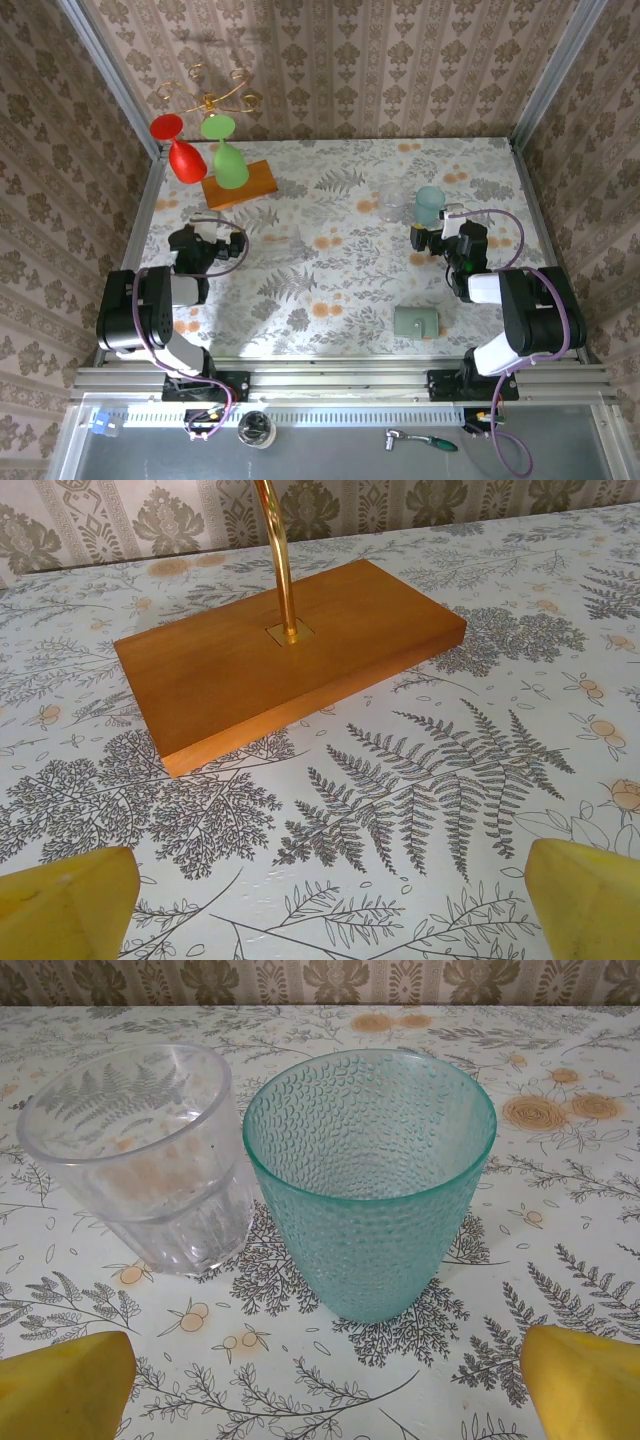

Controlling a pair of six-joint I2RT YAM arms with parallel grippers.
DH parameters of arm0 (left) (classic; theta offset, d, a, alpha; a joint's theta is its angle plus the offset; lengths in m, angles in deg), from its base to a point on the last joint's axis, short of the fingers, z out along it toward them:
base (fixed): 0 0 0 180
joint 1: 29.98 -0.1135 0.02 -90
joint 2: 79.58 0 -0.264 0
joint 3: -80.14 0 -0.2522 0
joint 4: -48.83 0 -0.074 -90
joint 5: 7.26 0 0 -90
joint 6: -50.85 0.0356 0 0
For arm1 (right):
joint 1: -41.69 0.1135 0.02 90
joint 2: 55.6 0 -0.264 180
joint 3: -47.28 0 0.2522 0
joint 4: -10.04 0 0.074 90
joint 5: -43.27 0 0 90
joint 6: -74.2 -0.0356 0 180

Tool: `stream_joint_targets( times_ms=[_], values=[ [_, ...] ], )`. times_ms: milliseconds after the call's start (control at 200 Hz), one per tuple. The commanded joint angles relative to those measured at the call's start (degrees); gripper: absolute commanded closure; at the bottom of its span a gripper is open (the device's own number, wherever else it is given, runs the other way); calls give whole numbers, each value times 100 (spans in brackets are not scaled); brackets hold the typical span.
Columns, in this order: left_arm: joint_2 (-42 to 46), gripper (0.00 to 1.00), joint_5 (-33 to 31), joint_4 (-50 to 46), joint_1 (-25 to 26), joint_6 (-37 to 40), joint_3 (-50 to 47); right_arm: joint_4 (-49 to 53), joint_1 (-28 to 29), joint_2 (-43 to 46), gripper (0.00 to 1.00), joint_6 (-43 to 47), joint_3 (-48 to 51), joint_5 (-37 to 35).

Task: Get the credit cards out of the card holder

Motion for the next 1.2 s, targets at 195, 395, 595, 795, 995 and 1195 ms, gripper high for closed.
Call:
stream_joint_targets(
  times_ms=[195,395,595,795,995,1195],
  values=[
    [-15,0,126,225,-30,122,-64,-224,-47,-3,0,94,43,133],
    [-15,0,126,219,-31,124,-66,-208,-47,-3,0,98,33,133],
    [-20,0,-31,204,-37,56,-41,-216,-56,-8,0,85,37,150],
    [-16,0,-107,165,-37,18,-27,-82,-83,-28,0,-66,-47,-149],
    [-19,0,-111,155,-42,16,-10,-31,-83,-32,0,-133,-77,-342],
    [-20,0,-172,125,-49,-15,6,23,-38,-31,0,-200,-109,-624]
  ],
)
